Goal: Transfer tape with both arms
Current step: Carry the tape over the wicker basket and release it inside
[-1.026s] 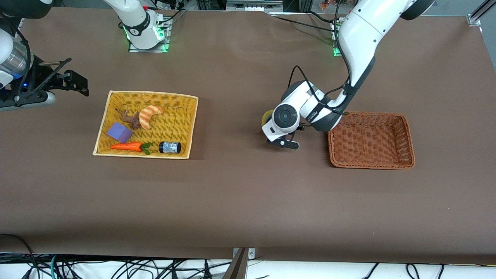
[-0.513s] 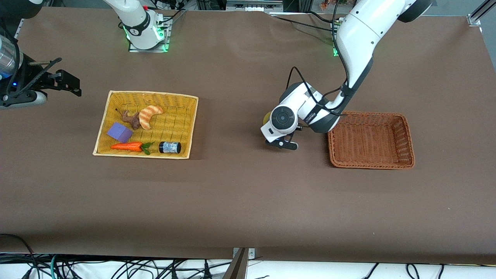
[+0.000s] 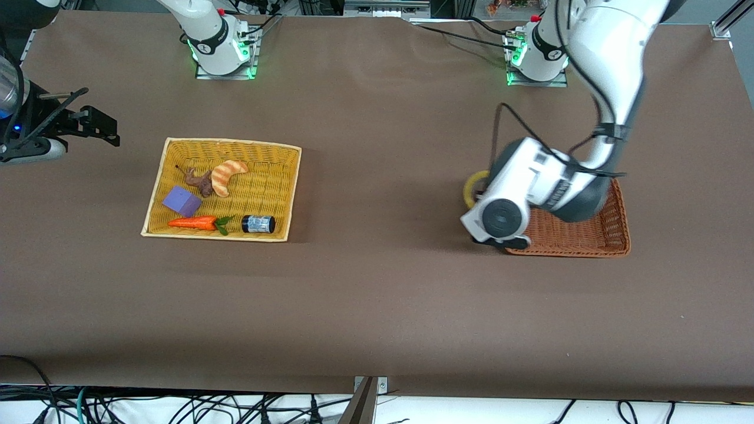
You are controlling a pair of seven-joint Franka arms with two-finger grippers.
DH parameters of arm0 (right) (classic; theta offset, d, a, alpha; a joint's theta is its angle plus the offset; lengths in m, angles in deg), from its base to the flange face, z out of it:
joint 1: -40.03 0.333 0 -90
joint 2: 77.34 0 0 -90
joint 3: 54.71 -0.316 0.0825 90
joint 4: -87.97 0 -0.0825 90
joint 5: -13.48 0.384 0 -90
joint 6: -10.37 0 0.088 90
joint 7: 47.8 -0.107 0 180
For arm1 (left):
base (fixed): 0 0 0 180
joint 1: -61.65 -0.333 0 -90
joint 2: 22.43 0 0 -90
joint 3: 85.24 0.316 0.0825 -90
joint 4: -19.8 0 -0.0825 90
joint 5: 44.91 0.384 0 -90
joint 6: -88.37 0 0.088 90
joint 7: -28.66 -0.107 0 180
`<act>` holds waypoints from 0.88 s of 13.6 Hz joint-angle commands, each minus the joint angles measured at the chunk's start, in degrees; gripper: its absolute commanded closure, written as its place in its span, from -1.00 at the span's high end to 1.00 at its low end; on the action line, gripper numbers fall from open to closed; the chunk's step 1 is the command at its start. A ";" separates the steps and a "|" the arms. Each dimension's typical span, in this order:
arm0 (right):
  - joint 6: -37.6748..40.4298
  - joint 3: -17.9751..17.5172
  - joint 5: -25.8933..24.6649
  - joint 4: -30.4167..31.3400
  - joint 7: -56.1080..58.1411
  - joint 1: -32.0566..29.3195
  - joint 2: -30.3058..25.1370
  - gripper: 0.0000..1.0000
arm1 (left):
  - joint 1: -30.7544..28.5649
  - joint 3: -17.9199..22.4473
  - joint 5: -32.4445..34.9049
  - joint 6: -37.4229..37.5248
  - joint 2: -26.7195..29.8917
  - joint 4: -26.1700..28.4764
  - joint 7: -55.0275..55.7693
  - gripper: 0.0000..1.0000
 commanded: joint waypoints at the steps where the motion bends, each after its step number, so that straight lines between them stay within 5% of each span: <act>1: 1.27 0.43 -0.54 -1.26 1.11 -0.26 -0.40 1.00 | -6.80 -0.88 6.10 0.68 0.12 1.93 -9.37 -0.99; 2: 1.27 0.34 -0.54 -1.35 1.11 -0.26 -0.31 1.00 | -8.92 -1.06 6.91 -0.72 -0.58 3.07 -12.70 -0.79; 3: 1.27 0.34 -0.54 -1.35 1.11 -0.26 -0.31 1.00 | -9.21 -1.06 6.92 -2.47 -0.85 3.95 -13.35 0.35; 4: 1.27 0.34 -0.46 -1.35 1.11 -0.26 -0.31 1.00 | -8.51 -1.06 7.00 -2.66 -0.94 4.40 -13.18 0.99; 8: 1.27 0.34 -0.28 -1.44 1.11 -0.26 -0.23 1.00 | -7.89 -2.63 5.78 -1.61 1.34 2.47 -13.70 1.00; 12: 1.27 0.43 -0.45 -1.44 1.02 -0.26 -0.14 1.00 | -8.94 -7.21 -1.84 -0.82 13.18 0.89 -13.27 1.00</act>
